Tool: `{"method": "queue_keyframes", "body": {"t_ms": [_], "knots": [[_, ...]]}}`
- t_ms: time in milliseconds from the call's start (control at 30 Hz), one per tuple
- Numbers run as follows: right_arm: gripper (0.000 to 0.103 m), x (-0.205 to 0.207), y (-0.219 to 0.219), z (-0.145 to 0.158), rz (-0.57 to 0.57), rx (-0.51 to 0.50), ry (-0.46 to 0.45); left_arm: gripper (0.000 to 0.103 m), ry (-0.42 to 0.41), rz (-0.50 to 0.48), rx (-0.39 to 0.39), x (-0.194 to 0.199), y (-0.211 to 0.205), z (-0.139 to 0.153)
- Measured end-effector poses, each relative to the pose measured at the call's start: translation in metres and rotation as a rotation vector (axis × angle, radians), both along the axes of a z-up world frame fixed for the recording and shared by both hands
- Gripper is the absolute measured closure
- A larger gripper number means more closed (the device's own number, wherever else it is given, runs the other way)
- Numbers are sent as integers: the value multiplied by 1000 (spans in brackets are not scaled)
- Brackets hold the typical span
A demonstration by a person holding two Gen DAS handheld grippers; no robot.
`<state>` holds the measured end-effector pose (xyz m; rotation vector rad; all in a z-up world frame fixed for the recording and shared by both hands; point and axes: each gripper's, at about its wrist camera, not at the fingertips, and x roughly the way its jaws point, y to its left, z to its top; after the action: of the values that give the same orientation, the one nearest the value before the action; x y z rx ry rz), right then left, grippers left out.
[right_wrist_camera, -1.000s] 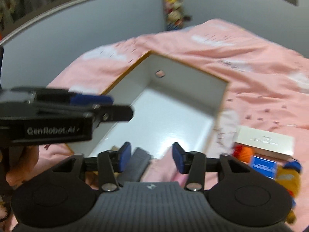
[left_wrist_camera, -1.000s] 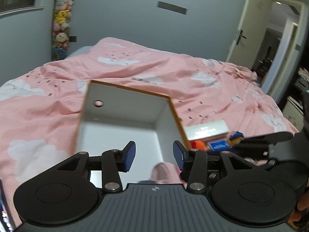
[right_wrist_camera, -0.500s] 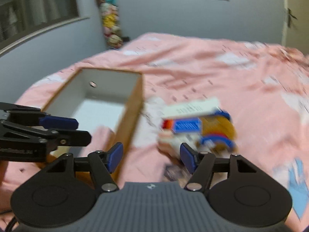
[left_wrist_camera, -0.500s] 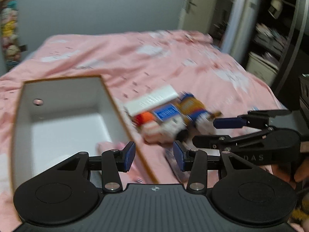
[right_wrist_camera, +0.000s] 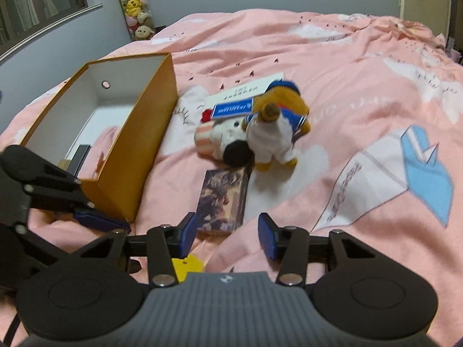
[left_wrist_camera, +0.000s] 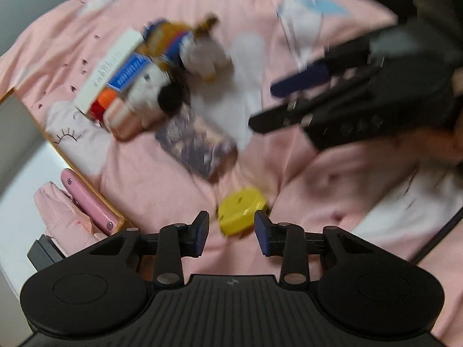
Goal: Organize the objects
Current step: 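Move both tools back toward the yellow tape measure and remaining items, then grasp the yellow tape measure with the left tool while the right tool grasps the photo card box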
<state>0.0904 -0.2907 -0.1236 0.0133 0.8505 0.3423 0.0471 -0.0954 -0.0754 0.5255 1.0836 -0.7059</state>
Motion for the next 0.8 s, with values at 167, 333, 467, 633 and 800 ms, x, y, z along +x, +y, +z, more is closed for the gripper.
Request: {"method": "queue_keyframes", "body": {"t_ms": [167,333,467,633,800], "knots": [[53,1,-9,-10,-19,42,18,61,48,-85,55,2,-8,-22],[53,3,-16,-14,-21,72,27,61,-37,-224,156,-6,-28,-41],[53,7,-19,-17,-22,93,36,61,-68,-288,177,-8,-36,-50],[53,10,-18,-19,-18,96,43,63,-67,-286,158,-8,-39,-60],[53,12,-16,-20,-15,87,48,64,-123,-321,173,-16,-40,-65]]}}
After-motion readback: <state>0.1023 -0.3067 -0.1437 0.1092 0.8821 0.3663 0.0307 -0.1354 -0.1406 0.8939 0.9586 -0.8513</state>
